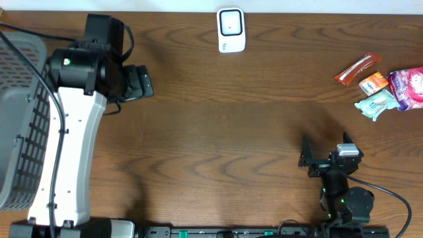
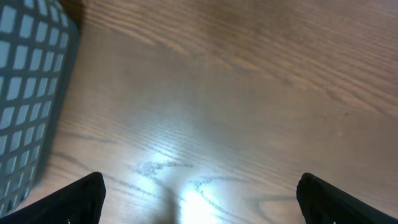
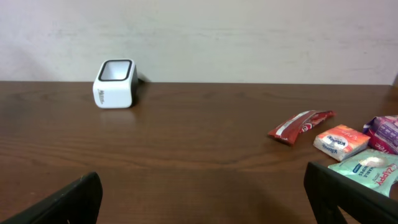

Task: Scan the item barcode

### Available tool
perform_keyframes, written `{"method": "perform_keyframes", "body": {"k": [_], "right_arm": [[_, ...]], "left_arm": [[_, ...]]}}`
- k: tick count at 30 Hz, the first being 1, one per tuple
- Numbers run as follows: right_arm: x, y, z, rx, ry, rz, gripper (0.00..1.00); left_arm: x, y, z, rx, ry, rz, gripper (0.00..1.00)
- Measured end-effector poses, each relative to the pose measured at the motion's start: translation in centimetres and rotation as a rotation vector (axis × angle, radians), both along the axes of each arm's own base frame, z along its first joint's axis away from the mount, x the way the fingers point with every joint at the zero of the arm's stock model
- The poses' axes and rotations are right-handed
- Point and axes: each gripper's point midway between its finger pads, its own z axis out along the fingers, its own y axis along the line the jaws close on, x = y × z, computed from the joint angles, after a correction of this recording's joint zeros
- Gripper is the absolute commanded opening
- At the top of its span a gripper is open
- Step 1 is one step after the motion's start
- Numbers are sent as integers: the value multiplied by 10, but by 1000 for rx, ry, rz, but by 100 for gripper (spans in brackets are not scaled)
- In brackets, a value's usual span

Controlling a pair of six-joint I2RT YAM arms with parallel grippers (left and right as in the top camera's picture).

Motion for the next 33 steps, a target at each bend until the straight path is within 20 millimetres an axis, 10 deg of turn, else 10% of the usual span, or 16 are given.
{"method": "perform_keyframes", "body": {"k": [11,25,33], "right_arm": [[0,0,0,0,0,0,99],[0,0,0,0,0,0,99],[0,0,0,0,-1,0,99]], "left_arm": [[-70,9,-29,6,-74,2,98],[-64,10,-100,-15,-611,-32,98],[-63,9,-90,-42,-927,-27,98]]}}
